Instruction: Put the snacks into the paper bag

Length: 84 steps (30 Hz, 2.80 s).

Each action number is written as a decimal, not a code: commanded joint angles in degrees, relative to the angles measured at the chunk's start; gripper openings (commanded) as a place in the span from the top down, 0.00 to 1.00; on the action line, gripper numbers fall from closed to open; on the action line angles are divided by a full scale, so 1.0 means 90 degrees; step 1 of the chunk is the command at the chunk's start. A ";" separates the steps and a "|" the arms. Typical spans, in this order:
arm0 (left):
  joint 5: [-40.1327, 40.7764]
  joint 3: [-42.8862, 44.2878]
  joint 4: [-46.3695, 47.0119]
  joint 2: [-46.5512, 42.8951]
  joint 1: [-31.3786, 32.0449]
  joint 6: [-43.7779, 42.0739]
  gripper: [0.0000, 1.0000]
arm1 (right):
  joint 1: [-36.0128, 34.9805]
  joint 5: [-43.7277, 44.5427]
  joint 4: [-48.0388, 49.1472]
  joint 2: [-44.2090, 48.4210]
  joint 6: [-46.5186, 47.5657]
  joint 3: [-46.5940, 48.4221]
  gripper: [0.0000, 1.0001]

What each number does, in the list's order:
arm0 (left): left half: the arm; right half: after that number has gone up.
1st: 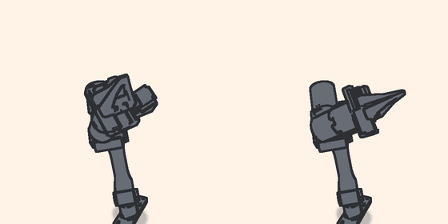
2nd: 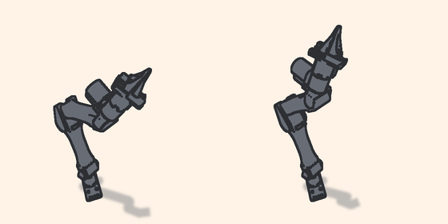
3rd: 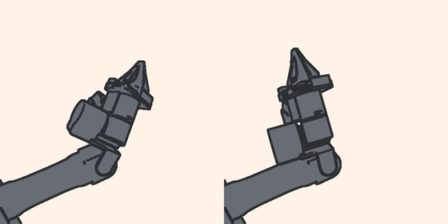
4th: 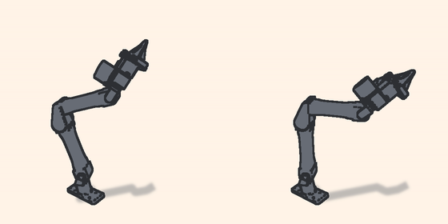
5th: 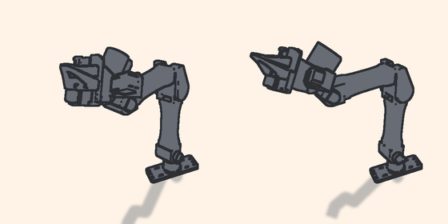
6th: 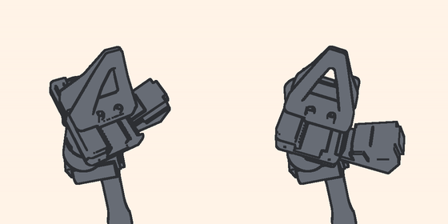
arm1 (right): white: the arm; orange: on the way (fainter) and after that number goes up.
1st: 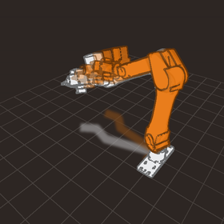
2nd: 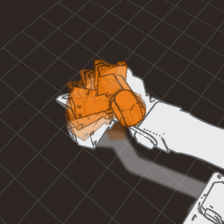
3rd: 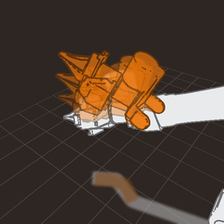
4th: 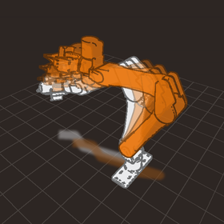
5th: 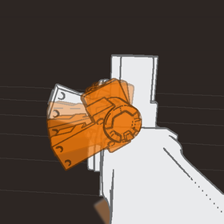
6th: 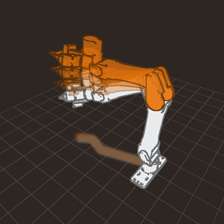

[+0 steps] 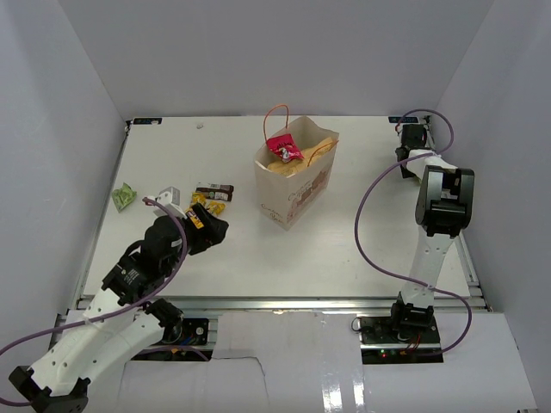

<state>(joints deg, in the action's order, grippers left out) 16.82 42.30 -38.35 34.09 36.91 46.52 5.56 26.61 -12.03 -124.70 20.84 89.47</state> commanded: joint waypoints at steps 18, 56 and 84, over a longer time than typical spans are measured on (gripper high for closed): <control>0.0153 -0.0628 0.0150 -0.0448 0.0001 0.0426 0.08 | 0.0163 -0.5521 0.0107 0.4440 -0.0010 -0.2041 0.92; 0.0709 -0.0199 -0.0837 0.0265 0.0001 0.1227 0.05 | -0.2063 -0.8416 0.1650 0.3407 -0.4162 0.0244 0.81; -0.0024 0.0992 -0.0632 0.3642 -0.2361 0.0768 0.02 | -0.1098 -0.7478 0.0136 0.4343 -0.2044 -0.0584 0.65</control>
<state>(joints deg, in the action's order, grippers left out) 18.50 47.44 -44.73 64.12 18.57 53.98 -6.81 -42.92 -7.18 -90.63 -4.43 88.12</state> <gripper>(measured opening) 0.978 0.351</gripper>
